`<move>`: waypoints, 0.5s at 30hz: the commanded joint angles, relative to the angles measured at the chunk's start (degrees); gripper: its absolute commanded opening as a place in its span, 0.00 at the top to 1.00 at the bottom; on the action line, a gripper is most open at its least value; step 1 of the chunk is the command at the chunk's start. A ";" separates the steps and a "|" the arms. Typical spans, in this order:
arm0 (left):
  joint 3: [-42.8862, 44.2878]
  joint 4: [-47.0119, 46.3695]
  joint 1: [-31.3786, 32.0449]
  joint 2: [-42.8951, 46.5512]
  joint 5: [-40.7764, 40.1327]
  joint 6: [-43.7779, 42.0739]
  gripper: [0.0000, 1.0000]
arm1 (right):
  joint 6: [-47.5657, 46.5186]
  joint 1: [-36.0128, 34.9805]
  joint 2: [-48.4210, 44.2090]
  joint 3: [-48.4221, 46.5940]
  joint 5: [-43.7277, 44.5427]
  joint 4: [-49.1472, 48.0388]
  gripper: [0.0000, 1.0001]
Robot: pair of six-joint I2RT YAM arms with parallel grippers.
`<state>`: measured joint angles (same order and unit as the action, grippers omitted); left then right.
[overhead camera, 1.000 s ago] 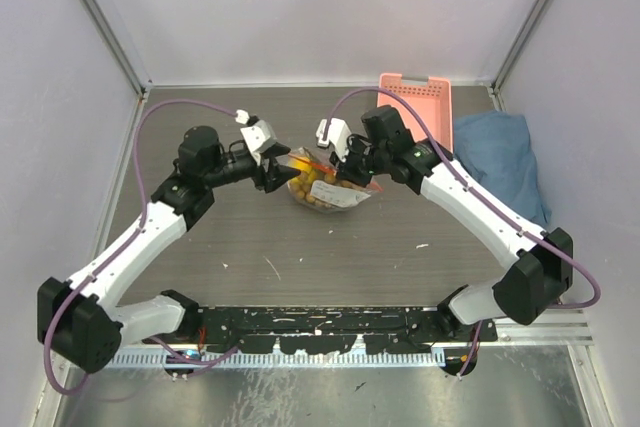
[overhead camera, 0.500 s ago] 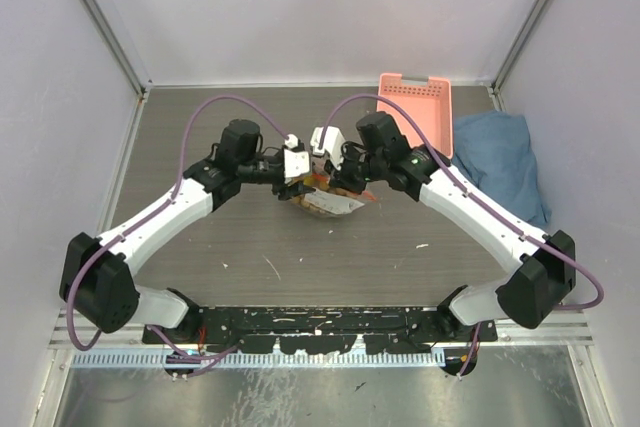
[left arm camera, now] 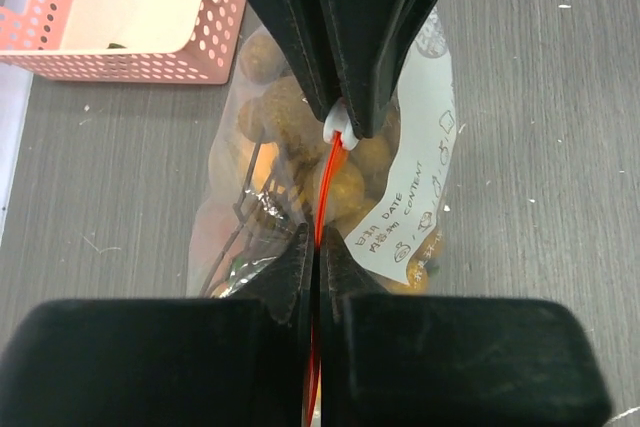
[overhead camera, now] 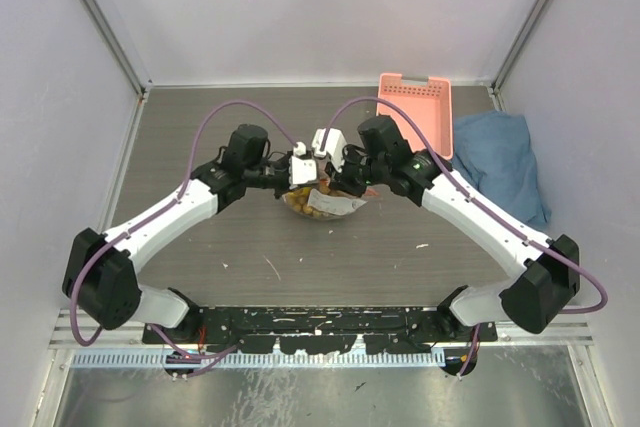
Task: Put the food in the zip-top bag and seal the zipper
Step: Zip the zipper food storage bag at the center of the board.
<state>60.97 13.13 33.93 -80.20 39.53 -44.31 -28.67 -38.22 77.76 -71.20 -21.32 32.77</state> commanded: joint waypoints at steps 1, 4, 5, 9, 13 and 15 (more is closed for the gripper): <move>-3.58 -4.98 0.34 4.87 -5.37 4.42 1.00 | 1.74 -0.57 -4.10 0.66 1.89 -4.62 0.99; -5.61 -6.74 0.34 6.91 -10.55 8.05 1.00 | 2.05 -0.56 -4.53 1.17 4.94 -3.31 0.99; -5.86 -6.80 0.34 7.04 -12.12 8.95 1.00 | 2.29 -0.54 -4.61 1.22 6.00 -2.72 0.99; -6.84 -6.71 0.34 9.75 -18.52 13.48 1.00 | 3.62 -0.61 -5.24 1.99 9.94 -1.50 0.99; -7.90 -6.08 0.27 11.02 -25.20 16.89 1.00 | 4.89 -0.58 -6.32 3.24 14.52 -1.35 0.99; -8.35 -5.70 0.28 11.55 -28.01 17.78 1.00 | 5.46 -0.53 -6.83 3.64 17.21 -1.44 0.99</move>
<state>53.23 8.69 35.03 -71.37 22.02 -30.68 -25.21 -39.27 74.46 -67.96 -12.80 31.33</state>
